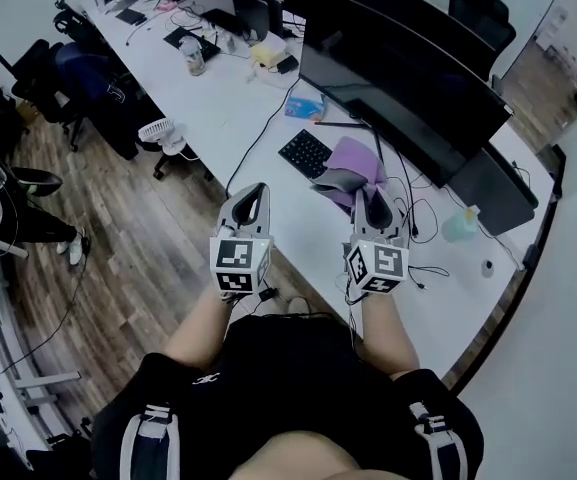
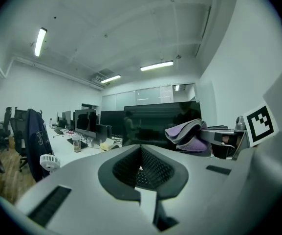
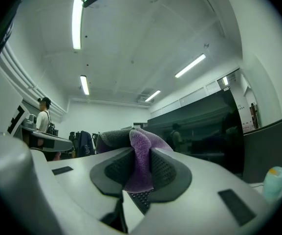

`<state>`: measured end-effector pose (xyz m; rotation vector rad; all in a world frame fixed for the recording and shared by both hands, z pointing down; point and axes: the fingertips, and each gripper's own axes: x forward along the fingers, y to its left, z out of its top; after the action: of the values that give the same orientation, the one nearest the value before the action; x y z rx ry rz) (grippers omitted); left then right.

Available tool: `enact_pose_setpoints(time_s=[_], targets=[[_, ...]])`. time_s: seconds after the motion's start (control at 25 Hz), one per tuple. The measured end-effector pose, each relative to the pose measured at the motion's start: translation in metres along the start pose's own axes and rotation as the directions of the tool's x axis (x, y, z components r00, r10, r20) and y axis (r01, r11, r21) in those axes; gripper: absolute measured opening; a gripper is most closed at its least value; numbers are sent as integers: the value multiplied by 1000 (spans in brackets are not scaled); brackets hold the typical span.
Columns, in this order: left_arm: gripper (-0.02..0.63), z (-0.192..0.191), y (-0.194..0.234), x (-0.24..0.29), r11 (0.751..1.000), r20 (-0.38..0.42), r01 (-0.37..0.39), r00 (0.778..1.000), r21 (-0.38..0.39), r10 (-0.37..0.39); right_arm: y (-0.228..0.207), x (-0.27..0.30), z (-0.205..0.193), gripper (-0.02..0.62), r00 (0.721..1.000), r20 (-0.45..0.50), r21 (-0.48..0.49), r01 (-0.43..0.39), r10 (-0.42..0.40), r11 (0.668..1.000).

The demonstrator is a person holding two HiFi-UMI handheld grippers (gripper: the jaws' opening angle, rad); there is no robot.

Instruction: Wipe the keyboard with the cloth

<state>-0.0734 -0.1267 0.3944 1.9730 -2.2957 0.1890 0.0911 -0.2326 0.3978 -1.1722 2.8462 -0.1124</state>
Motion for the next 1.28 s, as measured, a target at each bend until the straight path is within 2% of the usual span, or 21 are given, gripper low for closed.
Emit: enact_pose_setpoints(time_s=[0.32,0.56,0.84,1.08,1.28], targets=[[12,-4,3,67,998,-26,58,998,-13,-58,-25,47,-17,101,998,-52,-26,18,-19,1000],[12,-11,21,110,992,-25,123,992,-15,-123,-21,84,-34,101,996,-78,-50,47,-51,998],[12,-5,75,160,973,-12,230,973,25,-229,-9,146,-58,100,985,-103,-65,129,-136,989],[12,-7,140,192,969,-24,248,969,14,-247,19,211,-89,97,981,-155,-73,106,-116,992],[12,-14,182,203,969,-27,248,968,8,-248,32,265,-131,97,962,-251,-112,84,-110,990]])
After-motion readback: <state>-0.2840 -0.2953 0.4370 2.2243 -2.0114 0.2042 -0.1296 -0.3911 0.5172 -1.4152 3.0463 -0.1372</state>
